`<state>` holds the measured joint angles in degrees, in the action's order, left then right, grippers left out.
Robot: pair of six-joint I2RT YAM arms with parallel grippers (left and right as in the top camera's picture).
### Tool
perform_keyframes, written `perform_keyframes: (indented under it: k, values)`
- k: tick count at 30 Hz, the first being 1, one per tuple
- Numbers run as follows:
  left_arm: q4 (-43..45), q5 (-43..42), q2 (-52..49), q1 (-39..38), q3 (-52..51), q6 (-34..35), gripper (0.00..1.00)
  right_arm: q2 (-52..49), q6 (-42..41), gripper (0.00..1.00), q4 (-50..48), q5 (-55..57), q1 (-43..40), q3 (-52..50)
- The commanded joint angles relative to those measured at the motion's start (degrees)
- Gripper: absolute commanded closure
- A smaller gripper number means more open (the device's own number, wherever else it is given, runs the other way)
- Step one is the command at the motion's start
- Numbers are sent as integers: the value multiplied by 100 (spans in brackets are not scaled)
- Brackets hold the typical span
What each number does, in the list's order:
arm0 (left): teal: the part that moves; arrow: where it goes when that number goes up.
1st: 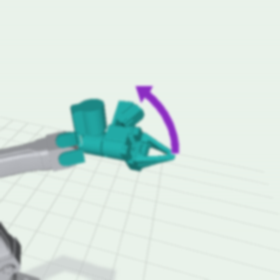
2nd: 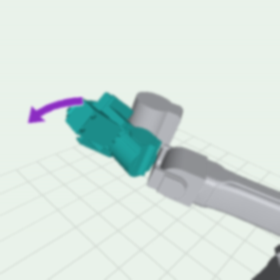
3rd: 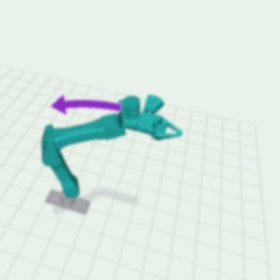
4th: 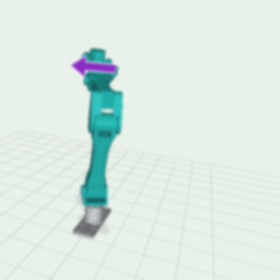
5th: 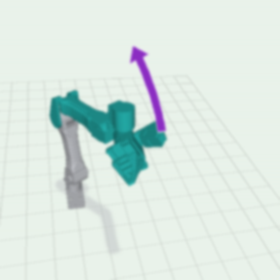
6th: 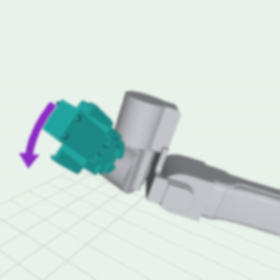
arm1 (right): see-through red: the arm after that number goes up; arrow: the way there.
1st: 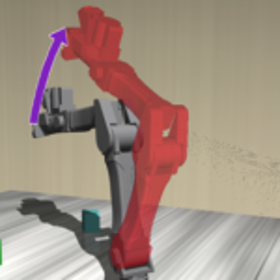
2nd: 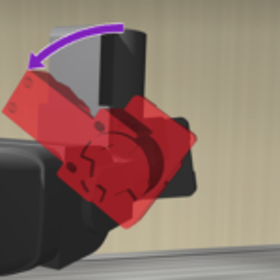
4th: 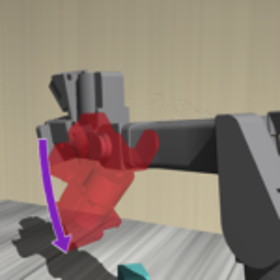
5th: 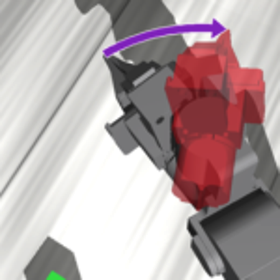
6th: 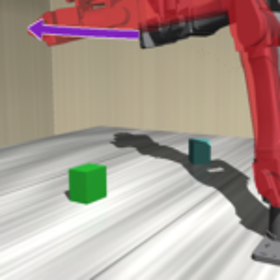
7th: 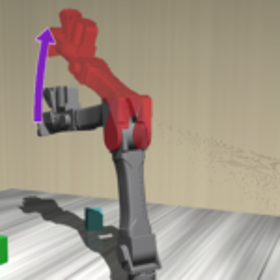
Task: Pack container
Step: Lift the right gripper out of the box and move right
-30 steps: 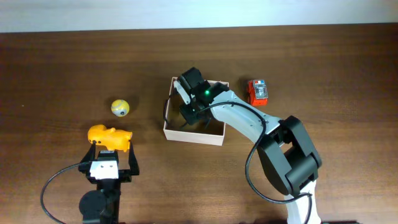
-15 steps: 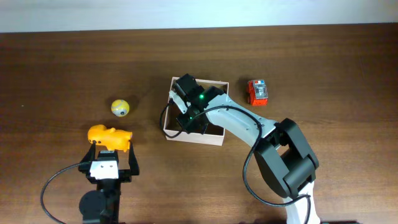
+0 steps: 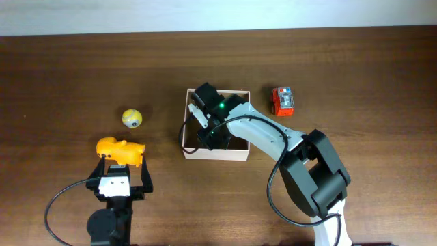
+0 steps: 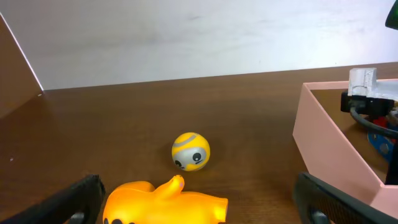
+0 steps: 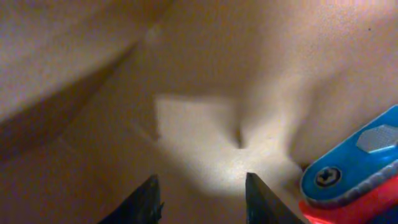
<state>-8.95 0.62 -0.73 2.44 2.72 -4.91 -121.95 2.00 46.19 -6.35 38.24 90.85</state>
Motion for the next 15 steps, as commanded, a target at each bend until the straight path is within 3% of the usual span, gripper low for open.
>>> perform_keyframes:
  k: [1,8,15]
  values:
    - [4,-68,37,35,-24,-52,1,-24,208,59,-225,-9,-26,109]
    - [2,-68,37,35,-24,-52,1,-24,208,56,-949,-7,-81,417]
    - [4,-68,37,35,-24,-50,1,-22,208,53,-511,568,-278,1471]
